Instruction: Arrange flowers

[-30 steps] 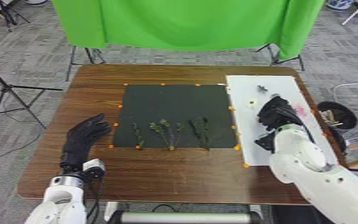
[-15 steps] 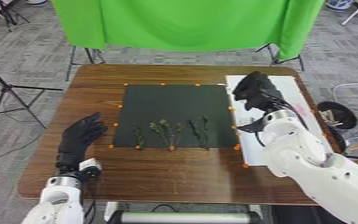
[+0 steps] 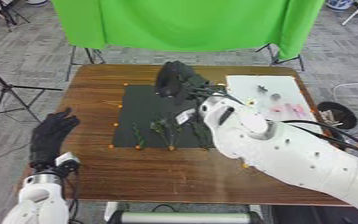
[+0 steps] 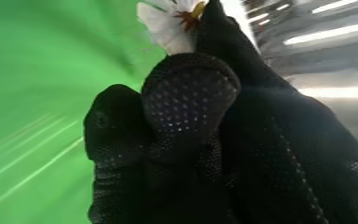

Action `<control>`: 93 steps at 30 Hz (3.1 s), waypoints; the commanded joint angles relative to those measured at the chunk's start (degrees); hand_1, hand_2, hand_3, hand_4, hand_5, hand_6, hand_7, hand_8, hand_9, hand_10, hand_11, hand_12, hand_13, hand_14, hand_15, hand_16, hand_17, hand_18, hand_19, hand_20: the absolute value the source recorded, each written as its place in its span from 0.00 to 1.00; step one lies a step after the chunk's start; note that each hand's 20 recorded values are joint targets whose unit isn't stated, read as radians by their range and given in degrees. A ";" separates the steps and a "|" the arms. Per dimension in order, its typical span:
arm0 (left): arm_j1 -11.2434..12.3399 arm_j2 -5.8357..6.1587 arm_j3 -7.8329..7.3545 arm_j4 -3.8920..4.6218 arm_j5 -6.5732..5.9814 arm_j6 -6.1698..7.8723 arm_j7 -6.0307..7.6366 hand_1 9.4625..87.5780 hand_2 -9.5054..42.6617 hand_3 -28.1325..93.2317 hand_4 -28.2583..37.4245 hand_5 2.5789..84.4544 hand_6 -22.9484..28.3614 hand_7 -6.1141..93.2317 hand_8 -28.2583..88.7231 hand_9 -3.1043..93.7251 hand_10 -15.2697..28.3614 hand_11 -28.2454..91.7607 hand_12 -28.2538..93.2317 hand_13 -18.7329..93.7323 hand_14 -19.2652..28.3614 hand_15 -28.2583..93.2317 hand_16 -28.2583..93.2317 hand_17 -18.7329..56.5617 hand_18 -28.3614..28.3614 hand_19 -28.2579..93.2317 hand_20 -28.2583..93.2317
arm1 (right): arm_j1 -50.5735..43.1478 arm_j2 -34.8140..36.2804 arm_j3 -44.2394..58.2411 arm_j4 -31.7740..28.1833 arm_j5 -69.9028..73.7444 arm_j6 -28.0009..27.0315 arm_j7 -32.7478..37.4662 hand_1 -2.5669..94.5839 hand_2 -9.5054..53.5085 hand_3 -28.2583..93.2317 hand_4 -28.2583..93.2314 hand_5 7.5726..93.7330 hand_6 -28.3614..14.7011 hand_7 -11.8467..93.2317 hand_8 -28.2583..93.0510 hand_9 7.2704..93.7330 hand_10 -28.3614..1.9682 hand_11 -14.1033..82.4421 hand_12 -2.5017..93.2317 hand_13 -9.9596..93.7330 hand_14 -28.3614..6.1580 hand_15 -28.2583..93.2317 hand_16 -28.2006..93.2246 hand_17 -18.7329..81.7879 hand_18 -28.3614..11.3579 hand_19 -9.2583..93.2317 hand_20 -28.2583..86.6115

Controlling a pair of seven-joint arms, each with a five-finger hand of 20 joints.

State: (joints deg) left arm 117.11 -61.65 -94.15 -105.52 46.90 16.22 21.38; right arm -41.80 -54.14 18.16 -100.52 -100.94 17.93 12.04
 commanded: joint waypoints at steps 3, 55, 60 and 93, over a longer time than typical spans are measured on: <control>-3.06 0.15 0.57 1.99 -1.22 3.32 0.49 0.36 0.65 0.75 0.00 0.61 0.54 0.22 0.17 0.55 0.66 0.41 0.32 0.57 0.69 0.40 0.21 0.56 0.69 0.29 0.47 | -0.40 -8.49 -4.28 2.66 -1.99 -3.11 -1.78 0.72 0.00 0.76 0.14 0.82 0.63 0.38 0.28 0.91 0.59 0.22 0.39 0.98 0.78 0.68 0.49 0.89 0.59 0.89 0.68; -6.70 -2.94 3.48 4.68 -1.33 0.75 0.93 0.45 0.57 0.79 0.07 0.58 0.52 0.24 0.16 0.56 0.67 0.45 0.32 0.57 0.69 0.40 0.21 0.57 0.69 0.29 0.49 | -0.86 -21.30 -12.76 21.66 -4.64 1.63 -0.47 0.70 0.00 0.74 0.12 0.83 0.70 0.30 0.23 0.85 0.62 0.17 0.22 0.99 0.77 0.71 0.48 0.87 0.53 1.00 0.59; -6.88 -3.07 3.22 4.95 -1.23 0.27 0.56 0.44 0.57 0.79 0.07 0.58 0.52 0.24 0.16 0.56 0.67 0.45 0.32 0.57 0.69 0.40 0.21 0.57 0.69 0.28 0.49 | -0.95 -21.06 -12.67 21.56 -5.81 0.91 0.01 0.70 0.00 0.74 0.12 0.83 0.70 0.30 0.23 0.84 0.63 0.18 0.21 0.98 0.77 0.71 0.48 0.87 0.53 0.99 0.59; -6.64 -3.08 2.59 5.30 -0.54 -1.15 -1.14 0.44 0.55 0.79 0.06 0.60 0.50 0.25 0.17 0.57 0.67 0.45 0.32 0.57 0.70 0.41 0.21 0.57 0.69 0.28 0.49 | -1.64 -18.38 -7.55 15.72 -4.32 -14.65 6.06 0.48 0.00 0.84 0.12 0.59 0.82 0.29 0.12 0.63 0.52 0.23 0.14 0.95 0.76 0.69 0.47 0.82 0.47 0.99 0.59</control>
State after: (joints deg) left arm 110.12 -64.40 -91.26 -100.33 45.94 15.92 20.92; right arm -43.96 -72.62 9.31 -83.76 -105.63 6.00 17.32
